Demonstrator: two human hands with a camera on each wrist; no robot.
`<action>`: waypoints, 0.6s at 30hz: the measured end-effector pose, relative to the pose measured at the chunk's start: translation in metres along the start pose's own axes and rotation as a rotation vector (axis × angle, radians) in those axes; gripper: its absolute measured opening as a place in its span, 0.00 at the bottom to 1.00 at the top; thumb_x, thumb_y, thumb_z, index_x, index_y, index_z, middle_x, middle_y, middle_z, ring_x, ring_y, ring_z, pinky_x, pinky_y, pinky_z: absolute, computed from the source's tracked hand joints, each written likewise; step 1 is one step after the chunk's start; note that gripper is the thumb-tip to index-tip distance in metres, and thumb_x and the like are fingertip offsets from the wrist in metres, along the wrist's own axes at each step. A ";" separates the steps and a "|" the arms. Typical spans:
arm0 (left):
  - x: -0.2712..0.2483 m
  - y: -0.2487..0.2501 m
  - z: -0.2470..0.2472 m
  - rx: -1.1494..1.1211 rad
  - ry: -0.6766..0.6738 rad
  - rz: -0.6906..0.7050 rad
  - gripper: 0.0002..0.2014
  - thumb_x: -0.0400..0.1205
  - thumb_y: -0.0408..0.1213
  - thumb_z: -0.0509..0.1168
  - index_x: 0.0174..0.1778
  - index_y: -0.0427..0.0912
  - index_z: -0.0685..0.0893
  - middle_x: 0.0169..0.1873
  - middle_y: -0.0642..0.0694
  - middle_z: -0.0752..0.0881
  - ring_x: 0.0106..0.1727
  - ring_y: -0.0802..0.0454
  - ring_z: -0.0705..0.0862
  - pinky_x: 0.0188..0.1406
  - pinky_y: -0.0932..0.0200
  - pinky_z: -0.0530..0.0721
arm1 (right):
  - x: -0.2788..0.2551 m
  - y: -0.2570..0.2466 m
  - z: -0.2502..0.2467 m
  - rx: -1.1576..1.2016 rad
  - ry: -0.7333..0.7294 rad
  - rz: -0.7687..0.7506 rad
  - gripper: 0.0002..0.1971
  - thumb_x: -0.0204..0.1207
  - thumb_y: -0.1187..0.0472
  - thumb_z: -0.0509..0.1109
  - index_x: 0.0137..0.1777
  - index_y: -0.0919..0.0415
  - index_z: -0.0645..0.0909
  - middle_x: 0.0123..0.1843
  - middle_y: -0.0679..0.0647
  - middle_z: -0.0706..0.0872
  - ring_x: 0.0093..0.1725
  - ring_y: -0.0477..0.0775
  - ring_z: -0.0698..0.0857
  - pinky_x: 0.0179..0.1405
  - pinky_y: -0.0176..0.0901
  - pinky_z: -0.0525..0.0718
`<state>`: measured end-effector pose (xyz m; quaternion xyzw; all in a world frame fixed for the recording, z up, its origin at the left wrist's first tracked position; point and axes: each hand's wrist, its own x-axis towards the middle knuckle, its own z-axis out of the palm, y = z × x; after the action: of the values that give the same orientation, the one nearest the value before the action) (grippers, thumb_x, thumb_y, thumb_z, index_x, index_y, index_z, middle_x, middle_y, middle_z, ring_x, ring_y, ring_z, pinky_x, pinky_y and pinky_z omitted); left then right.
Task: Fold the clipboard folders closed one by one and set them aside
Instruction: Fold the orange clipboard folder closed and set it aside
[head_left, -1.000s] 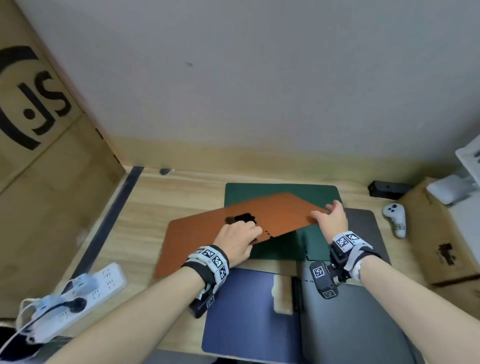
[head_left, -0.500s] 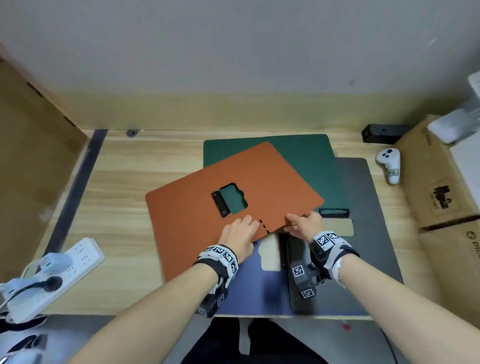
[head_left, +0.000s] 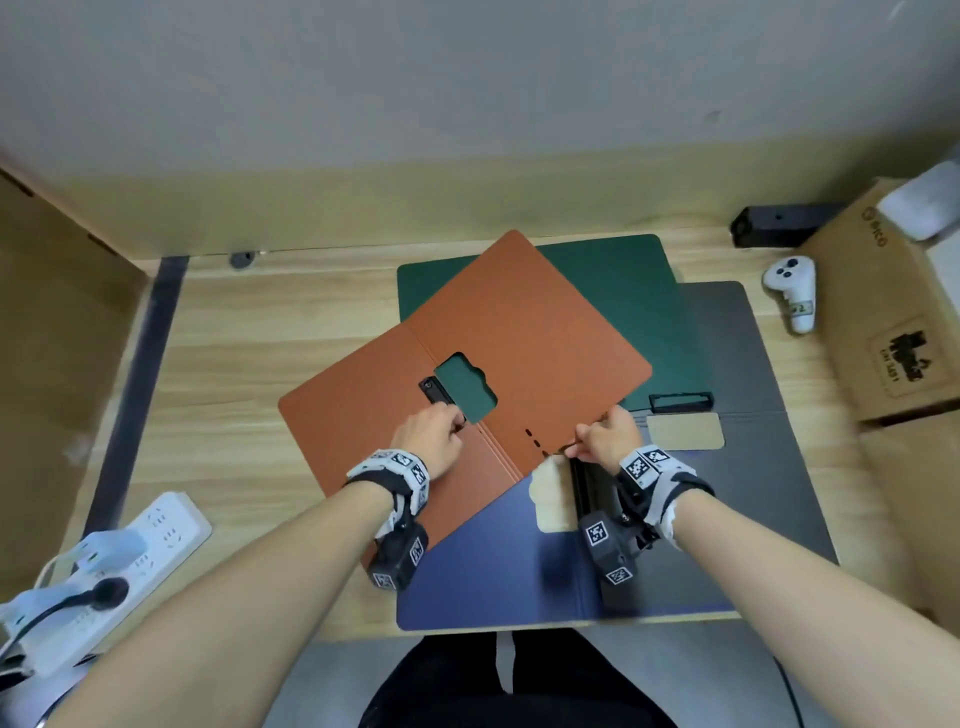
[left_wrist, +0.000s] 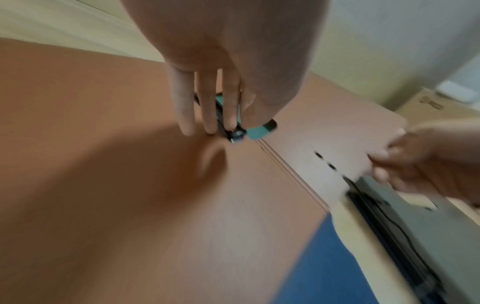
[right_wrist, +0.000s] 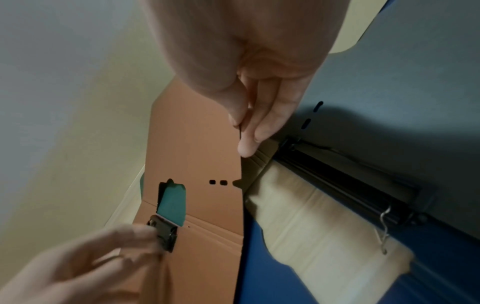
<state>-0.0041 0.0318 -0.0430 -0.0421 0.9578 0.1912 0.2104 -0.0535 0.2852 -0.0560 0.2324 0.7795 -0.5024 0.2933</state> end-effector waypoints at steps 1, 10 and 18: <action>0.012 -0.007 -0.008 -0.004 0.011 -0.029 0.15 0.81 0.35 0.61 0.64 0.46 0.81 0.64 0.46 0.83 0.59 0.44 0.85 0.56 0.50 0.83 | 0.001 0.001 0.000 -0.013 0.000 0.006 0.08 0.82 0.71 0.61 0.59 0.69 0.71 0.42 0.65 0.88 0.27 0.51 0.88 0.29 0.39 0.89; 0.117 -0.038 -0.066 -0.033 -0.003 -0.181 0.33 0.77 0.42 0.72 0.77 0.38 0.71 0.73 0.37 0.74 0.70 0.37 0.79 0.69 0.44 0.79 | 0.012 0.005 -0.002 -0.007 0.036 0.048 0.07 0.82 0.71 0.62 0.57 0.68 0.70 0.39 0.63 0.87 0.29 0.52 0.88 0.32 0.40 0.89; 0.161 -0.042 -0.067 -0.046 0.022 -0.202 0.37 0.75 0.47 0.74 0.78 0.40 0.69 0.74 0.38 0.68 0.76 0.37 0.67 0.71 0.42 0.73 | 0.019 -0.003 -0.004 -0.029 0.041 0.034 0.08 0.83 0.74 0.59 0.45 0.61 0.68 0.34 0.61 0.85 0.19 0.44 0.85 0.21 0.35 0.84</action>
<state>-0.1698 -0.0323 -0.0691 -0.1453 0.9463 0.1904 0.2171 -0.0700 0.2884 -0.0656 0.2514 0.7886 -0.4810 0.2890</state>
